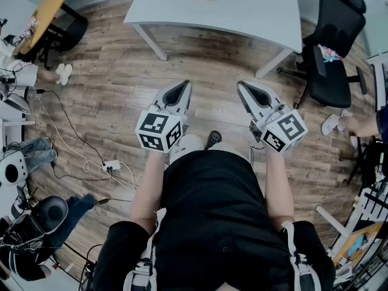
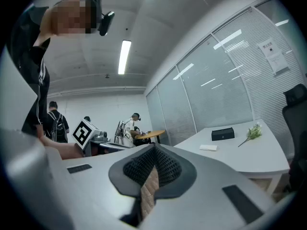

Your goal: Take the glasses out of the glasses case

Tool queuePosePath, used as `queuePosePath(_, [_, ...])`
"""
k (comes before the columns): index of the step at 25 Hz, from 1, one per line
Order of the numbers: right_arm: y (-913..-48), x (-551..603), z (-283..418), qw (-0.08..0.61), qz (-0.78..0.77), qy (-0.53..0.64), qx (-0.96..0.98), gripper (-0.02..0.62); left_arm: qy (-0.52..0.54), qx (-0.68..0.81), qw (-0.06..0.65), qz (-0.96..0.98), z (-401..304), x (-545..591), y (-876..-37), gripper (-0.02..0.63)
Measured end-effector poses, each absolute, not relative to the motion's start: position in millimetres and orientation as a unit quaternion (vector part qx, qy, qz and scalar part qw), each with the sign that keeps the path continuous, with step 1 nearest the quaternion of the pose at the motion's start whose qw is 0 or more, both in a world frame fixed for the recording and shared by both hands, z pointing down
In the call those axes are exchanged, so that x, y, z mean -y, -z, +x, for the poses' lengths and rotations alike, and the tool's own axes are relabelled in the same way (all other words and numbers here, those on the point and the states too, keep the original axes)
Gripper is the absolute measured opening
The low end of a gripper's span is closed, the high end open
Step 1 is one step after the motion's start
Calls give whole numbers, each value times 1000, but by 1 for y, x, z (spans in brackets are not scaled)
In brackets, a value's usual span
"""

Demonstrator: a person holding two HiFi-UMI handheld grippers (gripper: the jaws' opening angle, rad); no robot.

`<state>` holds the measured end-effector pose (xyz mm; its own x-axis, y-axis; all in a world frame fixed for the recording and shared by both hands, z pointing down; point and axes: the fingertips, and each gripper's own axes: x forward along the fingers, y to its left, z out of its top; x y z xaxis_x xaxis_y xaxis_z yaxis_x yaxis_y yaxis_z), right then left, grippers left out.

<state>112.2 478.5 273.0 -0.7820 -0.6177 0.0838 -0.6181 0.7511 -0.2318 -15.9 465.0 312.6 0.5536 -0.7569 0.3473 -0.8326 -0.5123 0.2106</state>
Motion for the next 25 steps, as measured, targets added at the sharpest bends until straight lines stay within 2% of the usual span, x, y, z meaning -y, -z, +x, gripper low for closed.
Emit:
queuePosePath(20, [-269, -505, 113, 14, 331, -98, 938, 15, -99, 447, 175, 871, -2, -496, -312, 25])
queuePosePath(25, [-268, -505, 121, -16, 321, -143, 936, 15, -104, 449, 177, 870, 4, -494, -314, 25])
